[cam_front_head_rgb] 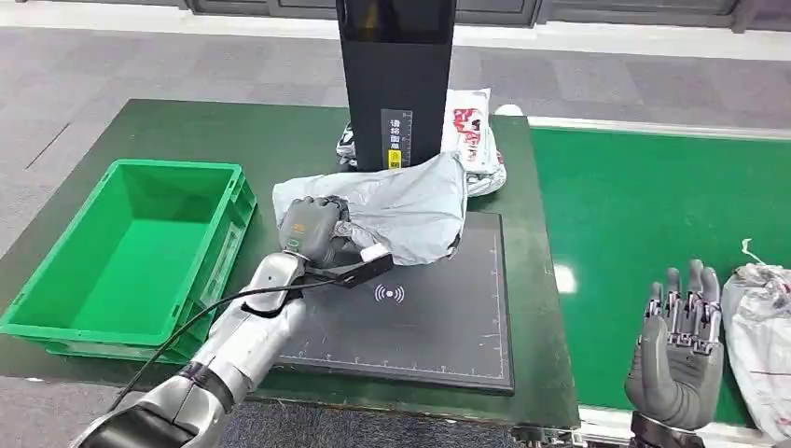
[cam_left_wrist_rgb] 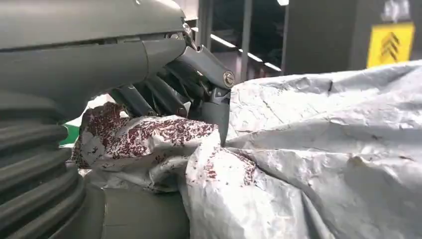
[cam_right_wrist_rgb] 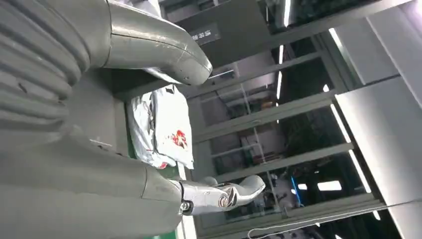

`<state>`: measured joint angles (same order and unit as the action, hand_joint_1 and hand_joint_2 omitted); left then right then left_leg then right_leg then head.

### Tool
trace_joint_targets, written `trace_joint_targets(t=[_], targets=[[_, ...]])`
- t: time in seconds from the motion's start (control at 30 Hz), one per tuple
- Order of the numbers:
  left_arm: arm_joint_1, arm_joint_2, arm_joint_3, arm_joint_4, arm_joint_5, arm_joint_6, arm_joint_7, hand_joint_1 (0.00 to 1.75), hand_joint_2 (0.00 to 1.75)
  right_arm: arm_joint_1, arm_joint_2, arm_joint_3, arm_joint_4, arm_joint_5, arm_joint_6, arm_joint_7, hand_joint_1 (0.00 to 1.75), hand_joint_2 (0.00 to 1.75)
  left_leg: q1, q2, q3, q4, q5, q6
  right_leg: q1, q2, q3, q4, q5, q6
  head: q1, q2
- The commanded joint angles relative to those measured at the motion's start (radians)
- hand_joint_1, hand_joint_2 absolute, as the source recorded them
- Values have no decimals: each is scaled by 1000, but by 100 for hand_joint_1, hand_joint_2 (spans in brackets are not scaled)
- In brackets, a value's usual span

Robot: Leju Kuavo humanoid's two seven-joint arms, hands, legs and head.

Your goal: Moved the parcel from conveyor to table for the left to box.

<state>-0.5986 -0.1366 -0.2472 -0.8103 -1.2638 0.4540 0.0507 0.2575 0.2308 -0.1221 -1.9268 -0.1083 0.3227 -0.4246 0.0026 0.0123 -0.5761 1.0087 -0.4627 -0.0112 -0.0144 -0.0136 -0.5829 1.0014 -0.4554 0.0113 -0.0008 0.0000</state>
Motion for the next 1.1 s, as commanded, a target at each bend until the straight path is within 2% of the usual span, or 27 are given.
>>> trace_joint_targets(t=[0.03, 0.07, 0.13, 0.5, 0.7, 0.83, 0.97, 1.1], targets=[[117, 21, 114, -232, 32, 62, -26, 175, 175, 16, 28, -78, -9, 1, -8, -4, 0, 175, 0, 1, 1, -1, 0, 0, 0, 3, 1, -1, 1, -1, 0, 0], [203, 23, 150, -371, 48, 89, -34, 175, 175, 33, 43, -106, -19, -3, -11, -8, 0, 175, 1, 1, 1, -2, 1, 0, 1, 3, 1, -2, 1, -1, 0, 0], [257, 29, 161, -461, 48, 60, -46, 175, 175, 48, 51, -123, -30, -5, 9, -8, 0, 175, 1, 2, 3, -3, -1, 0, 1, 4, 2, -3, 1, -1, 0, 0], [247, 18, 168, -450, 45, 49, -49, 175, 175, 43, 58, -127, -29, -3, 15, -9, 0, 175, 1, -1, 1, -1, -1, -1, 1, 2, 1, -2, -1, -2, 0, 0], [297, 19, 203, -523, 51, 86, -52, 175, 175, 53, 70, -144, -34, 1, 22, -11, 0, 175, 1, 1, 2, -2, -2, -1, 1, 3, 2, -3, -1, -2, 0, 0], [412, 14, 296, -698, 39, 146, -48, 175, 175, 73, 105, -190, -54, 4, 43, -19, 0, 175, 1, 0, 2, -2, -2, -1, 1, 2, 2, -2, -2, -2, 0, 0], [516, 21, 460, -858, 56, 184, -46, 175, 175, 71, 118, -229, -44, -4, 77, -11, 0, 175, 1, 5, 2, -1, -4, -2, 1, 6, 0, -1, -2, -3, 0, 0], [602, -27, 595, -982, 49, 233, -43, 175, 175, 70, 118, -223, -30, 4, 70, -10, 0, 175, 2, 7, 4, -2, -5, -3, 2, 8, 1, -2, -3, -4, 0, 0]])
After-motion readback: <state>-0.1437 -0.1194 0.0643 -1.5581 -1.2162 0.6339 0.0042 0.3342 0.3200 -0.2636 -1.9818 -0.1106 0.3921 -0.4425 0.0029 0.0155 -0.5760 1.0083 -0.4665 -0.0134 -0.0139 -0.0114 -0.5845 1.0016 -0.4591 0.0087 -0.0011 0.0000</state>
